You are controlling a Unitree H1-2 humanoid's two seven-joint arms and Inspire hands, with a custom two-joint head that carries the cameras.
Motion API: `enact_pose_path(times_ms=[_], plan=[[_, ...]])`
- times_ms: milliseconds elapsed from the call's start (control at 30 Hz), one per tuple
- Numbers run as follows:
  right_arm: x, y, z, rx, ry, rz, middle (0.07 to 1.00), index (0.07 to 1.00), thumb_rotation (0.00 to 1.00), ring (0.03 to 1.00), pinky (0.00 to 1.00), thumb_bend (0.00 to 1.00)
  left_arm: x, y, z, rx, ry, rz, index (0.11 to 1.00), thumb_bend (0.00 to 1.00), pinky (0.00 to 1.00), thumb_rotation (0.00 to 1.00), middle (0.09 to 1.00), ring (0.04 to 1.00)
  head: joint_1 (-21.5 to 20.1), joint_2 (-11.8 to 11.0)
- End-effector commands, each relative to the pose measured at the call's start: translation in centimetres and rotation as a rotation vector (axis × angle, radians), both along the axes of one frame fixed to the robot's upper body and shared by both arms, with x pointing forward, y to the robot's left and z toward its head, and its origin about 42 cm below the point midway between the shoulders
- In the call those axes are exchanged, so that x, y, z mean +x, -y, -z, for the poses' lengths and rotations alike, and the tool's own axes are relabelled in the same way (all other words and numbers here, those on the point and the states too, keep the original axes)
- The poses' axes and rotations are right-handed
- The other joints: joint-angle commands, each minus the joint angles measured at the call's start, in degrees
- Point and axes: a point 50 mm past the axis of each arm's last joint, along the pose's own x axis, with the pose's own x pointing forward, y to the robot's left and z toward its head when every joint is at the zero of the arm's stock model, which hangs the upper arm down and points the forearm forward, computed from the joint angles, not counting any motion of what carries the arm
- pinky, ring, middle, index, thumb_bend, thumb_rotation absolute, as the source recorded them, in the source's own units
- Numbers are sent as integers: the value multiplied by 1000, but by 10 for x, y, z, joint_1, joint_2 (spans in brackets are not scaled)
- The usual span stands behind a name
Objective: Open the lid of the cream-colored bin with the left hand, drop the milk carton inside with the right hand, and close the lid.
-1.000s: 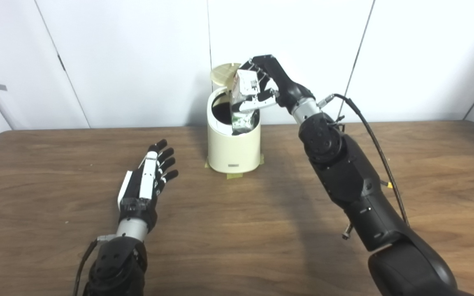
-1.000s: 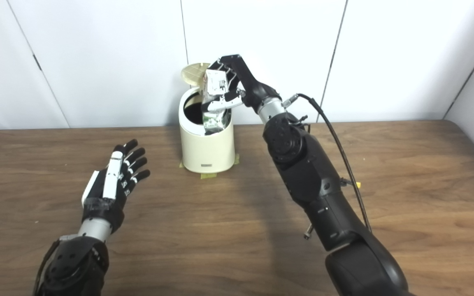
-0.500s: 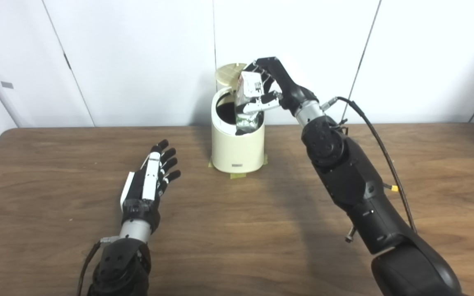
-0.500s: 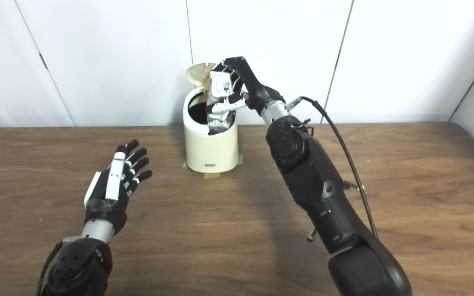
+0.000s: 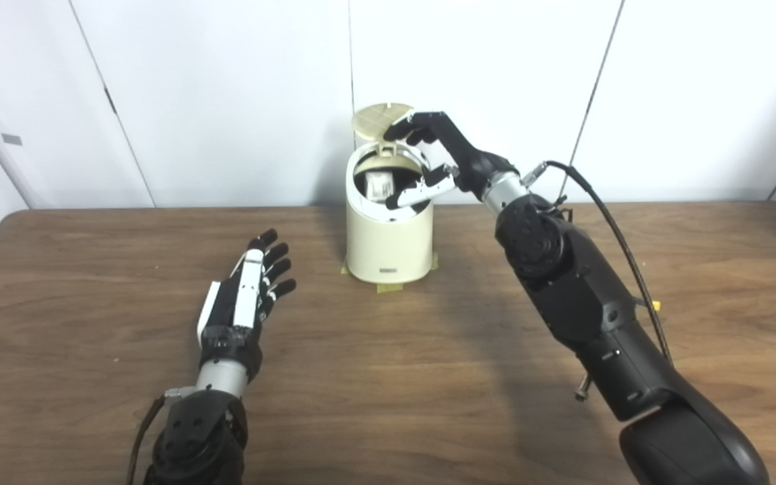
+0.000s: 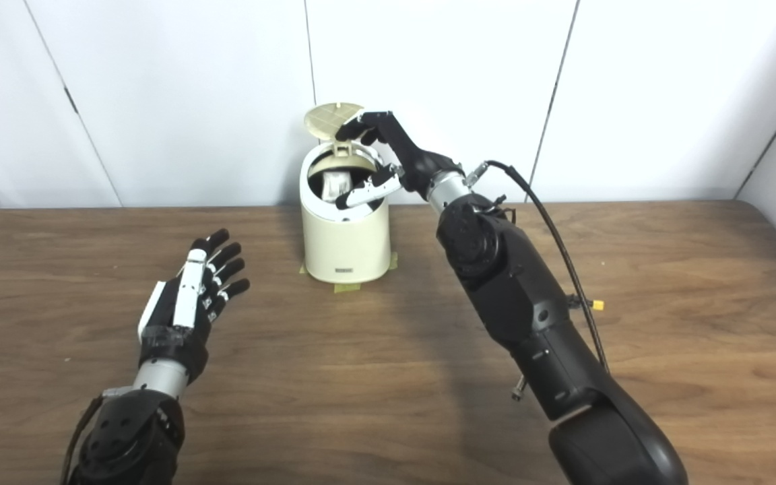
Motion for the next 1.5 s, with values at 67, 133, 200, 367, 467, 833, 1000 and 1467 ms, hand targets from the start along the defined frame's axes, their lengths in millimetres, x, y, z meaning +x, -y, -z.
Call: enact_pose_path(times_ms=[67, 133, 200, 367, 467, 833, 1000, 1467], plan=[[2, 2, -37, 31, 102, -11, 700, 633, 156, 709, 670, 882, 4, 2, -18, 18, 68, 22, 907, 290, 838, 877, 896, 890, -1, 1], [1, 4, -37, 68, 98, -16, 679, 619, 131, 683, 616, 870, 3, 1, -17, 17, 67, 25, 905, 282, 841, 874, 896, 889, -2, 2], [0, 6, -37, 98, 92, -15, 642, 605, 99, 644, 578, 845, 3, 1, -17, 16, 65, 29, 910, 280, 849, 874, 899, 894, -2, 2], [-5, 12, -38, 140, 132, -4, 477, 519, 4, 463, 415, 541, 4, 2, -17, 17, 66, 30, 921, 286, 853, 853, 901, 899, -2, 2], [-8, 18, -36, 147, 138, 19, 482, 506, 0, 429, 391, 522, 6, 1, -17, 16, 64, 27, 927, 299, 854, 842, 903, 902, -5, 1], [-44, 58, -6, 208, 50, 99, 478, 527, 0, 417, 384, 518, 27, -6, -31, 83, 99, 69, 914, 290, 875, 880, 905, 899, -4, -5], [-76, 78, 16, 309, -19, 189, 478, 504, 5, 526, 444, 523, 46, -15, -52, 213, 148, 168, 858, 226, 862, 995, 872, 871, -5, -6], [-155, 80, 92, 1186, -372, 260, 858, 715, 369, 840, 822, 442, 107, -13, -123, 459, 298, 258, 856, 324, 841, 867, 880, 874, -13, -30]])
